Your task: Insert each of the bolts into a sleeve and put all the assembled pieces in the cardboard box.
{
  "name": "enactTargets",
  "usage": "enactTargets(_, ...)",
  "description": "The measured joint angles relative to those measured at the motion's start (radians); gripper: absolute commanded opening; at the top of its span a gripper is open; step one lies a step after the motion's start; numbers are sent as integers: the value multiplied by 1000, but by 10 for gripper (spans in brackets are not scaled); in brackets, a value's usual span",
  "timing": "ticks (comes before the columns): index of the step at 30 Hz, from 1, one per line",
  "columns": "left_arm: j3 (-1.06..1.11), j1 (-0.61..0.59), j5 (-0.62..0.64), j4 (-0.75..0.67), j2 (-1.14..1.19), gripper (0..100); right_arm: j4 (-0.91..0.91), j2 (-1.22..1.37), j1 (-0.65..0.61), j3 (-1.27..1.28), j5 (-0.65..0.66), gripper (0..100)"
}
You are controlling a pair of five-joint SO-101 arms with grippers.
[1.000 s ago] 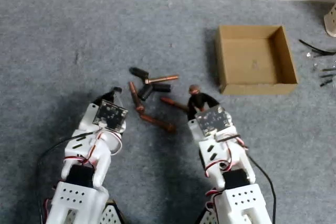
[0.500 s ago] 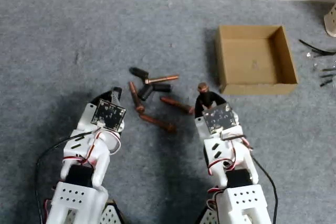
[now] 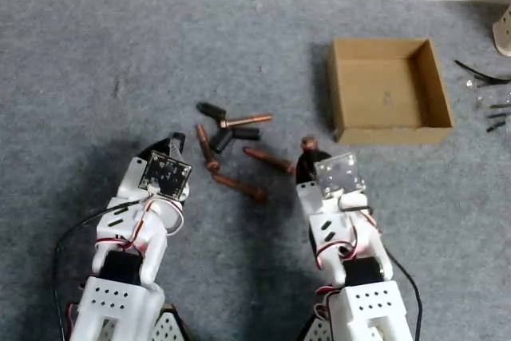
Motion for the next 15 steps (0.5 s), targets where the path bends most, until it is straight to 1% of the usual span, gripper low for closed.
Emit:
enactTargets(4, 0, 0, 0, 0, 0, 7, 115, 0, 6, -55, 0, 5)
enactTargets(8, 0, 0, 0, 0, 0, 7, 173, 23, 2, -178, 23, 5)
enactTargets(11, 0, 0, 0, 0, 0, 7, 176, 133, 17, -295, 28, 5)
enactTargets(15, 0, 0, 0, 0, 0, 7, 176, 402, 40, -500, 29, 5)
